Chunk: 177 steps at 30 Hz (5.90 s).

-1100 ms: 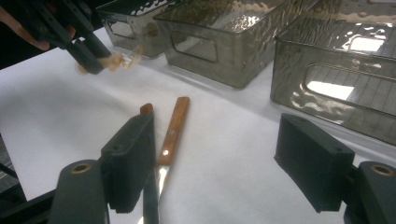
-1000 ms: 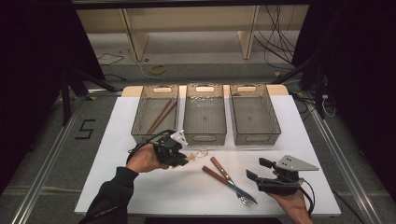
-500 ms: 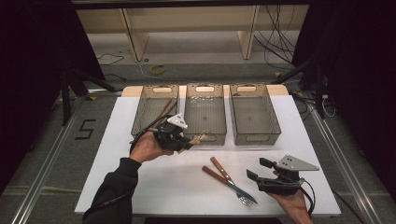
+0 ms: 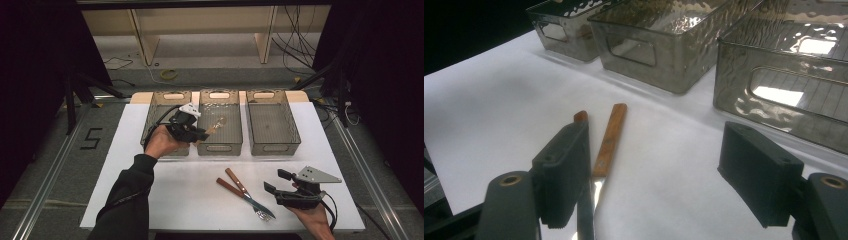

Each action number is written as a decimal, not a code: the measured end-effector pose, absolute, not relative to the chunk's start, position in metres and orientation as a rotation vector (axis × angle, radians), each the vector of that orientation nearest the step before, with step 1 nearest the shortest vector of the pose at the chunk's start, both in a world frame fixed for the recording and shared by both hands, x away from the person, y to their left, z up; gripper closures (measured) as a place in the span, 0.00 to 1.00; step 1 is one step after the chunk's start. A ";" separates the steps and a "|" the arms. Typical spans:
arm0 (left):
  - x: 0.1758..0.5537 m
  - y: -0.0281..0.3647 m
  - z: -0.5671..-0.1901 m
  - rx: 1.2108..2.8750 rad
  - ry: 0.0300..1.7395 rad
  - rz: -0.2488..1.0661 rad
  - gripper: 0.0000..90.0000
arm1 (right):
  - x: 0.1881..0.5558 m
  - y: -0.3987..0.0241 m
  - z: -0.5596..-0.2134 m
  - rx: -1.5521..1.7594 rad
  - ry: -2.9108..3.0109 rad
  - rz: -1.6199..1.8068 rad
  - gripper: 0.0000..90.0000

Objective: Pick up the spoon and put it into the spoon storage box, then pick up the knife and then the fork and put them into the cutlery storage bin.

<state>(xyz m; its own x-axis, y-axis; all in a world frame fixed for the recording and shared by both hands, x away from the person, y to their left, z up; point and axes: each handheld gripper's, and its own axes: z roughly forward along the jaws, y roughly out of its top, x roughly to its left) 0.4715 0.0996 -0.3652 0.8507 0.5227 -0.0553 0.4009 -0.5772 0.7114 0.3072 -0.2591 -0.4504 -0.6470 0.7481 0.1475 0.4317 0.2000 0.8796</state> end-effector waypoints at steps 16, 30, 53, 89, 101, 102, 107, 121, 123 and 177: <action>0.507 0.090 -0.367 2.195 0.783 0.235 0.85 | 0.307 -0.259 -0.451 1.114 2.168 1.431 0.32; 0.521 0.083 -0.383 2.175 0.845 0.209 0.84 | 0.308 -0.259 -0.451 1.112 2.174 1.432 0.32; 0.533 0.067 -0.405 2.205 0.927 0.173 0.84 | 0.307 -0.260 -0.451 1.112 2.170 1.436 0.32; 0.478 0.107 -0.392 2.045 0.846 0.087 0.31 | 0.309 -0.249 -0.443 1.085 2.259 1.399 0.32; 0.447 0.124 -0.408 2.006 0.828 0.098 0.27 | 0.317 -0.237 -0.440 1.053 2.396 1.316 0.32; 0.445 0.125 -0.409 2.009 0.824 0.095 0.27 | 0.318 -0.235 -0.440 1.046 2.404 1.309 0.32; 0.435 0.130 -0.413 1.972 0.820 0.102 0.25 | 0.322 -0.228 -0.434 1.018 2.452 1.267 0.32; 0.404 0.147 -0.426 1.937 0.803 0.133 0.24 | 0.334 -0.206 -0.429 0.976 2.544 1.193 0.31; 0.401 0.148 -0.427 1.944 0.800 0.133 0.23 | 0.336 -0.203 -0.429 0.980 2.555 1.183 0.31; 0.357 0.167 -0.453 1.873 0.771 0.214 0.21 | 0.359 -0.142 -0.448 0.806 2.893 0.777 0.62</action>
